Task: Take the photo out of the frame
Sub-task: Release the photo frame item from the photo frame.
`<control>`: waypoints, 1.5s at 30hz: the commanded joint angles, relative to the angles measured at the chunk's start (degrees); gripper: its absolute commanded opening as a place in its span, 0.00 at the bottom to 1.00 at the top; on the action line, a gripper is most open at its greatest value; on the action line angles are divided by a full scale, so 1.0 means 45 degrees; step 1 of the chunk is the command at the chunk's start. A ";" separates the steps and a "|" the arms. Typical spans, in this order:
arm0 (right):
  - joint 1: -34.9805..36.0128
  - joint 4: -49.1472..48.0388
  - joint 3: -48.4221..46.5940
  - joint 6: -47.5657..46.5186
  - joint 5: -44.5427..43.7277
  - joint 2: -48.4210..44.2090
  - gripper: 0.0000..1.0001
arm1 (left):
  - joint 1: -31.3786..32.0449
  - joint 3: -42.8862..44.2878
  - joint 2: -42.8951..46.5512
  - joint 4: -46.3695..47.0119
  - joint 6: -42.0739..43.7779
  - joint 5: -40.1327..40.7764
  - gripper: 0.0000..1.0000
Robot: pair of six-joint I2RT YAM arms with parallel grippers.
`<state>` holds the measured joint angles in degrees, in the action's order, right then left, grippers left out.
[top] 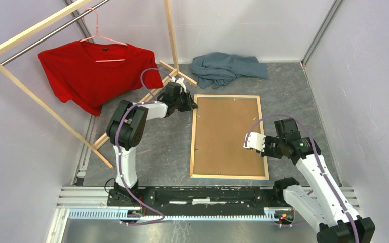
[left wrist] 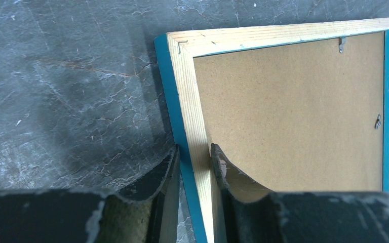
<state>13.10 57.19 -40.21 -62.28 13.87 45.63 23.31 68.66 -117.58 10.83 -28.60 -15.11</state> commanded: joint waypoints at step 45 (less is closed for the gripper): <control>0.0662 -0.0652 0.0828 -0.0163 -0.1417 -0.0509 0.00 | -0.0077 -0.0063 -0.0747 -0.0942 -0.0109 0.0078 0.05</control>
<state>15.79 56.55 -37.80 -62.19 11.29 43.75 23.22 68.71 -117.62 10.83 -28.60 -15.11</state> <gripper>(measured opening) 0.236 0.313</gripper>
